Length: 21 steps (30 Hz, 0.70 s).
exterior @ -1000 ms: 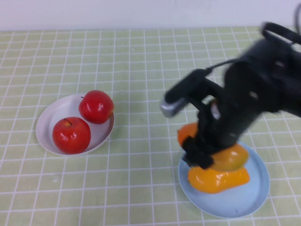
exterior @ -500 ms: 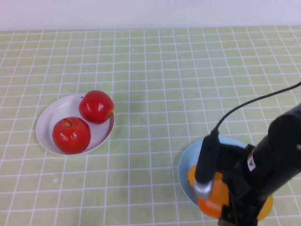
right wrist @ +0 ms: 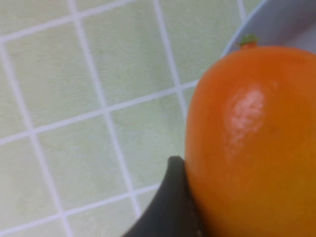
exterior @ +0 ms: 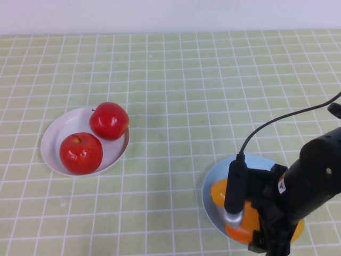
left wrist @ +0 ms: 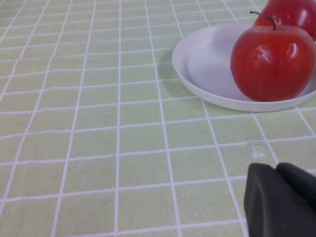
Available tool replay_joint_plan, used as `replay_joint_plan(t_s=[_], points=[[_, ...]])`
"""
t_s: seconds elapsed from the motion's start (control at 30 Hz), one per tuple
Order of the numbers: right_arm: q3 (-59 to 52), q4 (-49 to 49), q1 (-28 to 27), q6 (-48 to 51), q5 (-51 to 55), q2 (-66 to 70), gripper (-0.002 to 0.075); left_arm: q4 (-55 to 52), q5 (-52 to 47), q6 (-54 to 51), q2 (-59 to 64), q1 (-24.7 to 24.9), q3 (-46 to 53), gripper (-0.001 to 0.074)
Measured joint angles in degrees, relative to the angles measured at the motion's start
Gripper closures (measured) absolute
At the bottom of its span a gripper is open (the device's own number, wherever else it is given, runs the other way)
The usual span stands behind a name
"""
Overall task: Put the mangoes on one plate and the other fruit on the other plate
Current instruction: Put another type of fruit in the right plate
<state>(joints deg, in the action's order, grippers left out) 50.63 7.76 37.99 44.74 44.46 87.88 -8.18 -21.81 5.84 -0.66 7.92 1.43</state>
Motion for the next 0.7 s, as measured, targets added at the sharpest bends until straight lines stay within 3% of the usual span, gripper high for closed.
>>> replay_joint_plan(t_s=[0.37,0.7], points=[[0.00,-0.12,-0.81,-1.69,-2.52,1.68,0.0161,0.00,0.00,0.00,0.00,0.00,0.00,0.0735],[0.00,-2.52,-0.81,-7.88,-1.94,0.77,0.0101,0.00,0.00,0.00,0.00,0.00,0.00,0.0735]])
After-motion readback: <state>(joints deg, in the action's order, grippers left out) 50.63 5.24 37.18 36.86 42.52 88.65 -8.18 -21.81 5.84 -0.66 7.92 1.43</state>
